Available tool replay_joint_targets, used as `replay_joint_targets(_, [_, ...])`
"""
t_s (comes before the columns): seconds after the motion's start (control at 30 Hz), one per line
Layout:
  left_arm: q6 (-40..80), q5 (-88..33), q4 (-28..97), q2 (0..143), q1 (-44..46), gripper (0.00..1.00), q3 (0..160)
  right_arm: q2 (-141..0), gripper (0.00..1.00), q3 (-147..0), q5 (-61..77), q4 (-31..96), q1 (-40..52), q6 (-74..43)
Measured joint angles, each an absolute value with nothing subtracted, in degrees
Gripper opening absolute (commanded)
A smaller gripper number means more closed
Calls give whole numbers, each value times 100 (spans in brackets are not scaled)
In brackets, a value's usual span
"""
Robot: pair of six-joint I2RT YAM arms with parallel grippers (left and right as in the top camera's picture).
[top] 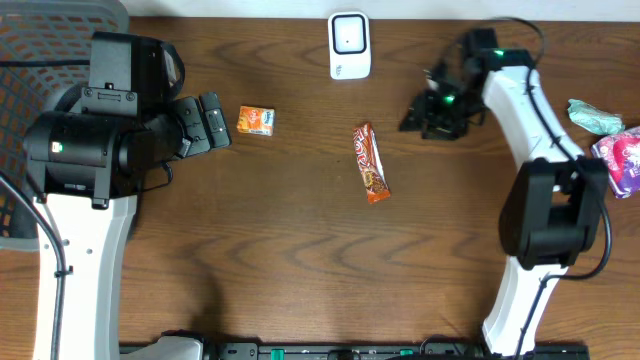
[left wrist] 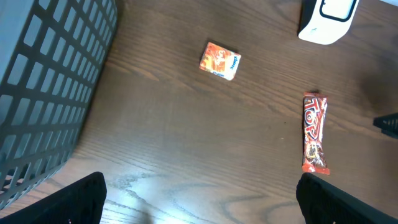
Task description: Scan the item barcode
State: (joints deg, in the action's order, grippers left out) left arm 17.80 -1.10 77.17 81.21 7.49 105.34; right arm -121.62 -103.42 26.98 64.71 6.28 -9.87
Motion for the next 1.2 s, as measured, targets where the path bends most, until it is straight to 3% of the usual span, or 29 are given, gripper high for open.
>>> replay_joint_targets(0.17, [1780,-110,7717,8121,749,98,10534,-12114,84,-10328,2467,6482,1315,-808])
replay_joint_targets(0.37, [1780,-110,7717,8121,749,98,10534,-12226,89,-10025,1660,6414,1785,-1041])
replay_joint_targets(0.53, [1780,-110,7717,8121,749,98,10534,-12252,87,-9537,1306,6034,1890,-1177])
replay_joint_targets(0.8, [1780,-110,7717,8121,749,98,10534,-12252,61,-8812,1625,5249,1890,-1286])
replay_joint_targets(0.93, [1778,-110,7717,8121,749,98,10534,-12230,56,-8689,1927,4936,1890,-1317])
replay_joint_targets(1.0, [1780,-110,7717,8121,749,98,10534,-12219,39,-8632,2038,4849,1890,-1308])
replay_joint_targets(1.1, [1778,-110,7717,8121,749,98,10534,-12219,3,-8517,2137,4757,1898,-1345])
replay_joint_targets(1.2, [1778,-110,7717,8121,749,98,10534,-12219,1,-8453,2270,4681,1925,-1492])
